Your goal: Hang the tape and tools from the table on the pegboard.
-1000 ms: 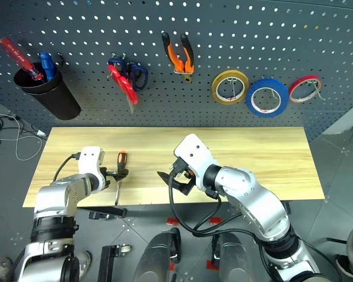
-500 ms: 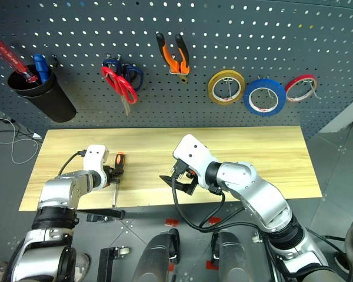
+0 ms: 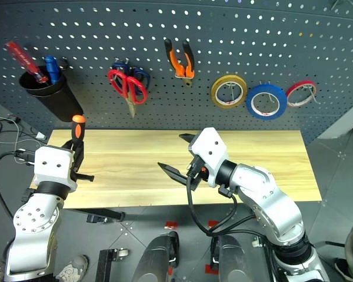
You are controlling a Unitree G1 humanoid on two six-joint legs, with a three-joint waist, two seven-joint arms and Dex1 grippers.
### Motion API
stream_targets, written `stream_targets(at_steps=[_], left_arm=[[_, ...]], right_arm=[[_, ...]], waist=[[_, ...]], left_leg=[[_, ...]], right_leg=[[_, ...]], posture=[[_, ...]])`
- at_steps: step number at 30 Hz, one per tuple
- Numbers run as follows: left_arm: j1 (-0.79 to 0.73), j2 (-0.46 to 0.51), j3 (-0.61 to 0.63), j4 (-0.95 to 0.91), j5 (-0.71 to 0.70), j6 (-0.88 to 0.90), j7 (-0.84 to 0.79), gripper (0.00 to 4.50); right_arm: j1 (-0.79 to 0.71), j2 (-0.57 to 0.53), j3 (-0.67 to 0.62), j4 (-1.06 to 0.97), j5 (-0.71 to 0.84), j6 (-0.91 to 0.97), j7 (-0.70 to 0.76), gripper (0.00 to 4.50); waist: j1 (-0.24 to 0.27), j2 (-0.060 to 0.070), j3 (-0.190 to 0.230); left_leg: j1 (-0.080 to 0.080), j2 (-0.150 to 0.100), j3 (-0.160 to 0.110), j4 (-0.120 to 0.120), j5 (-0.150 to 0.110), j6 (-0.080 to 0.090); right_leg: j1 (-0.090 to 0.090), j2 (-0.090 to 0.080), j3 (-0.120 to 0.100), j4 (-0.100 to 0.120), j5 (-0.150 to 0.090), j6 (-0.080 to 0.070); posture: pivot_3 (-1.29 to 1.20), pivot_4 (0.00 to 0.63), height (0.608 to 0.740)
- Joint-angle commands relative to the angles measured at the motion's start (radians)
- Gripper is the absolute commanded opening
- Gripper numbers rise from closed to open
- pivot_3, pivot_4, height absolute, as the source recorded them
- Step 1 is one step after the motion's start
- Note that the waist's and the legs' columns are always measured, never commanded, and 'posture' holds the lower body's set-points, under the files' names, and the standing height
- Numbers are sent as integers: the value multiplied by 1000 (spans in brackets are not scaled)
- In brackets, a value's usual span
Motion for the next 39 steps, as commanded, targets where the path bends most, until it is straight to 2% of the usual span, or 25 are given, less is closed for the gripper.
stream_targets(at_steps=[1, 5, 9, 13, 18, 27, 31, 36, 39], left_arm=[[-124, 32, 57, -99, 22, 28, 47, 501], [-399, 100, 96, 5, -68, 92, 20, 501], [-669, 177, 103, 227, -162, 59, -50, 501], [-812, 225, 106, 421, -183, -29, -75, 501], [-854, 240, 93, 609, -165, -149, -71, 501], [-743, 233, 114, 643, -163, -204, -26, 501], [-727, 223, 110, 609, -162, -217, 6, 1821], [-644, 177, 70, 372, -181, -165, 10, 3341], [-479, 100, 48, 191, -197, -39, 28, 3341]], right_arm=[[-17, 6, -37, -38, 55, -33, 18, 4500], [-60, 22, -49, -11, 89, -21, 11, 4500], [-101, 50, -43, 10, 110, -3, -14, 4500], [-116, 57, -32, 22, 96, -11, -29, 4500], [-139, 66, -25, 28, 89, -14, -53, 4500], [-183, 80, -34, 39, 79, -20, -105, 4500], [-180, 71, -28, 35, 78, -22, -105, 4500], [-149, 51, -43, 25, 76, -39, -108, 4500], [-112, 33, -72, 26, 79, -44, -118, 4500]], waist=[[11, 1, -2], [18, 0, -6], [15, -1, -11], [11, -2, -11], [9, -2, -11], [6, -3, -12], [6, -3, -12], [5, -4, -13], [6, -2, -21]], left_leg=[[0, 0, 0, 0, 0, 0], [-1, 0, -4, 1, 4, -2], [-1, -1, -5, 1, 8, -4], [-1, -1, -5, 0, 9, -6], [-1, -1, -4, 0, 9, -6], [-2, 0, -5, 1, 9, -6], [-2, 0, -5, 1, 10, -6], [-3, -1, -5, 1, 10, -6], [-3, -1, -5, 1, 10, -6]], right_leg=[[0, 0, 0, 0, 1, -1], [1, 1, -3, 0, 4, 1], [2, 1, -4, 0, 5, 2], [1, 1, -4, 0, 6, 0], [0, 2, -4, -2, 5, 0], [0, 1, -5, 0, 5, 0], [0, 1, -6, 0, 5, 0], [1, 1, -5, -1, 5, 0], [1, 1, -5, -1, 5, 0]], posture=[[56, 232, 740], [60, 224, 740], [52, 221, 740], [39, 216, 740], [19, 216, 740], [2, 215, 740], [0, 214, 740], [15, 209, 740], [24, 206, 740]])
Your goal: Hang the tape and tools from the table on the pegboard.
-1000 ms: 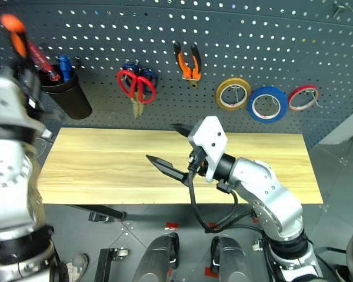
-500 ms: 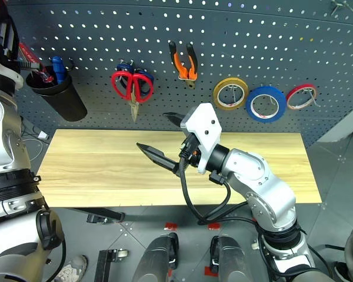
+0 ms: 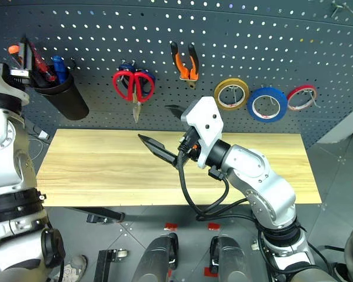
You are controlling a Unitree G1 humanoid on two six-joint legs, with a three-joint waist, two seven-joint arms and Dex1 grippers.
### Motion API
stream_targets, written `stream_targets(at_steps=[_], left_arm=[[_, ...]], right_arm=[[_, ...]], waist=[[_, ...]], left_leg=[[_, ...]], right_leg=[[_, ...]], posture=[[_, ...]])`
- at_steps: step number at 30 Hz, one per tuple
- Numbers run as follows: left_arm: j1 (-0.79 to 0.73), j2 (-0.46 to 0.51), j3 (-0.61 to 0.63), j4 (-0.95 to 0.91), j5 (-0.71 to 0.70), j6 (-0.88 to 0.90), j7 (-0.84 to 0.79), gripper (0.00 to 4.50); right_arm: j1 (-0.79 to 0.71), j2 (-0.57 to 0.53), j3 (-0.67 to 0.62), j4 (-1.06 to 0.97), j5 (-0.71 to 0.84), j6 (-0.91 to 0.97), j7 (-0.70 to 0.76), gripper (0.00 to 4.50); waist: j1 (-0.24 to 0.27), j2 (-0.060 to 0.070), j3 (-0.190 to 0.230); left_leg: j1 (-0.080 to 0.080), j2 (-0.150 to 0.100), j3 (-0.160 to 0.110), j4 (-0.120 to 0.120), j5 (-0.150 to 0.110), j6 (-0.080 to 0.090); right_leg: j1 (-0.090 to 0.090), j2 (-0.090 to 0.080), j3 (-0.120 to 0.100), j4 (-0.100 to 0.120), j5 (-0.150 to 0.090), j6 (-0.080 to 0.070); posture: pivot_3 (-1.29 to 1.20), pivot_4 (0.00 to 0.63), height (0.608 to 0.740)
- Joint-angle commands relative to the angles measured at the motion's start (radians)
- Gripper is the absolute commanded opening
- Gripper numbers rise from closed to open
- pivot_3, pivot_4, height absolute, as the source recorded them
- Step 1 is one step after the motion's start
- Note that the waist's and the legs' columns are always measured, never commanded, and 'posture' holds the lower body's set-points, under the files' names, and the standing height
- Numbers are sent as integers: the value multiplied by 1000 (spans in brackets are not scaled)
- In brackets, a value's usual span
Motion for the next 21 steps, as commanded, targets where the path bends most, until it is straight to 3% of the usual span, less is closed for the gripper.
stream_targets(at_steps=[1, 4, 8, 10, 14, 18, 21], left_arm=[[167, -76, -27, -215, -28, 154, 20, 3341], [246, -105, -52, -297, -16, 312, 32, 3341], [352, -132, -137, -364, 49, 366, 40, 3341], [391, -128, -198, -361, 71, 345, 3, 3341], [437, -159, -202, -321, 24, 328, -48, 3341], [498, -209, -189, -234, -8, 309, -69, 3341], [517, -248, -172, -155, -7, 267, -54, 3341]], right_arm=[[48, -25, -58, -36, -4, -33, -8, 4500], [85, -44, -70, -30, -10, -49, -4, 4500], [197, -97, -23, 61, -157, -170, -20, 4500], [248, -74, -17, 170, -235, -271, -74, 4500], [306, -29, -25, 378, -384, -495, -192, 4500], [350, 68, -108, 595, -435, -675, -355, 4500], [368, 82, -150, 730, -468, -775, -411, 4500]], waist=[[0, 3, -11], [0, 2, -14], [5, 3, -19], [8, 3, -27], [8, 4, -42], [7, 7, -62], [7, 10, -71]], left_leg=[[0, 0, 0, 0, 0, 0], [1, 1, 0, 0, 0, 0], [2, 1, -5, 0, 1, -2], [2, 1, -6, 0, 2, -1], [3, 0, -6, 0, 4, -3], [3, 1, -7, -1, 5, -4], [3, 0, -6, -1, 5, -4]], right_leg=[[0, 0, 1, 0, 0, 0], [1, 1, 0, 0, 0, 0], [3, 1, -4, 2, 1, -2], [3, 1, -5, 2, 2, -3], [4, 1, -5, 2, 2, -2], [4, 1, -5, 2, 1, -2], [4, 2, -5, 2, 2, -3]], posture=[[29, 204, 740], [36, 200, 740], [54, 192, 740], [54, 187, 740], [47, 175, 740], [54, 151, 740], [62, 133, 740]])
